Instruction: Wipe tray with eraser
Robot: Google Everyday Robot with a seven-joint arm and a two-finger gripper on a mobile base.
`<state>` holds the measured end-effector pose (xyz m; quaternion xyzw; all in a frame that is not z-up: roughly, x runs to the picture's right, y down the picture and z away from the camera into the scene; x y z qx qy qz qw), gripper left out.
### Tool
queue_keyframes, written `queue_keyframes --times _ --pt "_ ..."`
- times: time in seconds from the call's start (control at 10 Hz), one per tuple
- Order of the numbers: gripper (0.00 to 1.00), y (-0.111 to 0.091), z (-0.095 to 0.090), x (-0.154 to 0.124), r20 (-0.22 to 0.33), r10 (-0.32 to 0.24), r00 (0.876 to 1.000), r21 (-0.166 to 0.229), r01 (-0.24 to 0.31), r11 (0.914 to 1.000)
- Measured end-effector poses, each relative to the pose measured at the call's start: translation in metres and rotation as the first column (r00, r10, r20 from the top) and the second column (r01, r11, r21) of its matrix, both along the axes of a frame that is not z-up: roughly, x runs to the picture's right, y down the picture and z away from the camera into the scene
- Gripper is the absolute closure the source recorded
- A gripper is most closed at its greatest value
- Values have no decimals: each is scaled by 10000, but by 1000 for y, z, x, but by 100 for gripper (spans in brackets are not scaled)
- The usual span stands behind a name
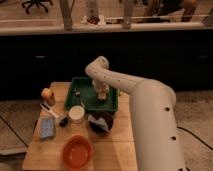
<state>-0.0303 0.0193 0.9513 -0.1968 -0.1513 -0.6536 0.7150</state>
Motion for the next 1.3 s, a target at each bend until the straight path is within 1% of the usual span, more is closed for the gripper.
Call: queue_keyframes --times 0.1,0.2,0.3,0.4,0.5,0.7,0.8,1.0,1.3 --pt "100 4 -1 -12 253 -272 9993 -98 275 9996" --pt "100 12 -3 -18 466 -569 9973 -228 580 9981" --pt "100 22 -7 -23 626 -735 9953 -366 759 9964" --pt "100 40 -17 -25 872 -912 9920 -497 958 9942" --pt "100 48 -22 -24 928 -928 9913 -505 978 9939" --pt "100 58 -30 -8 978 -862 9915 -540 918 9943" --pt "100 60 -31 -5 990 -851 9914 -558 909 9943" --pt "100 60 -31 -9 1057 -854 9907 -572 918 9941" --pt "100 59 -31 -8 1036 -847 9910 -567 909 9942"
